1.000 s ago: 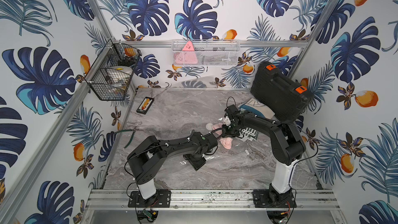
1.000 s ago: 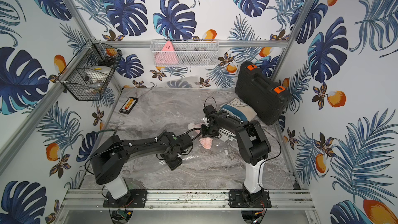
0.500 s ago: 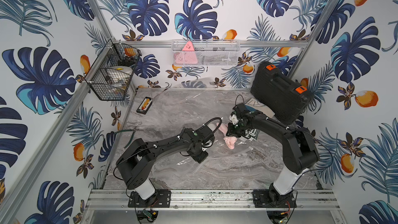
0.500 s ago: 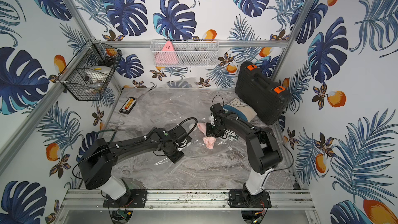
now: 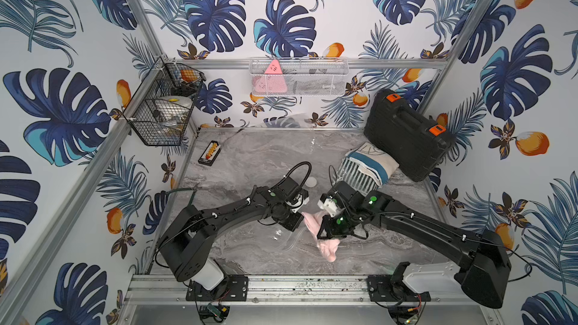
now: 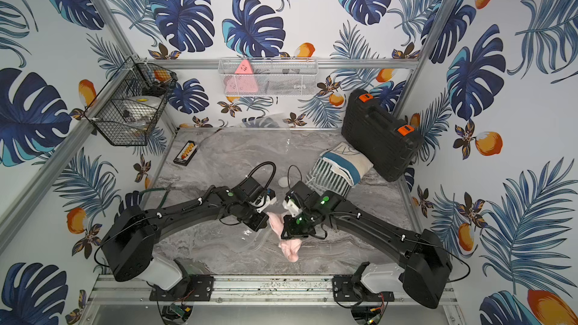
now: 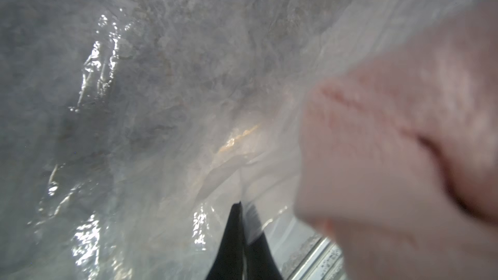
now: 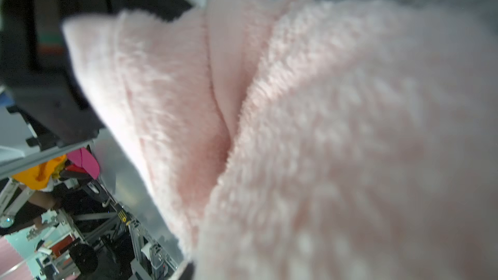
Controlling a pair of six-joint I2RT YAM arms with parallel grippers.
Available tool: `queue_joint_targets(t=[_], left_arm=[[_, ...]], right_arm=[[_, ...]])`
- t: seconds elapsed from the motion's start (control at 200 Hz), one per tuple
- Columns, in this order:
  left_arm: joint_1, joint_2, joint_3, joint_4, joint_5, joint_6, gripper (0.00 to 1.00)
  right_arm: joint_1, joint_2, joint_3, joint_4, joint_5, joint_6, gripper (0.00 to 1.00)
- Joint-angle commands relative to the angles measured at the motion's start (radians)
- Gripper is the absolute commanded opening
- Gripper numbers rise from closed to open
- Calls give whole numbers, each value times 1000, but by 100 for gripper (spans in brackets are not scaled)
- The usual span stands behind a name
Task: Place the folded towel into the vacuum bag
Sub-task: Open the vacuum bag at the center of the board.
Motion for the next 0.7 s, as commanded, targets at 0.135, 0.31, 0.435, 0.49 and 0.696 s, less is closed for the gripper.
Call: queue_joint_targets(t=[0.135,0.31,0.435,0.49,0.696], left_arm=[[1,-15,-56,198,154,-80,0],[1,-61,-61,191,177,-52,0],[1,-85,-46,166,180,-36,0],[1,-94,-40,162,175,-32,0],[16,-155,-17,140,119,-35,0]], right_arm=[[102,136,41,217,-2,158,0],[87,258,0,238,64,136,0],[80,340,-21,213,116,126,0],[72,360,-33,212,120,126,0],[67,406,-91,242,114,137,0]])
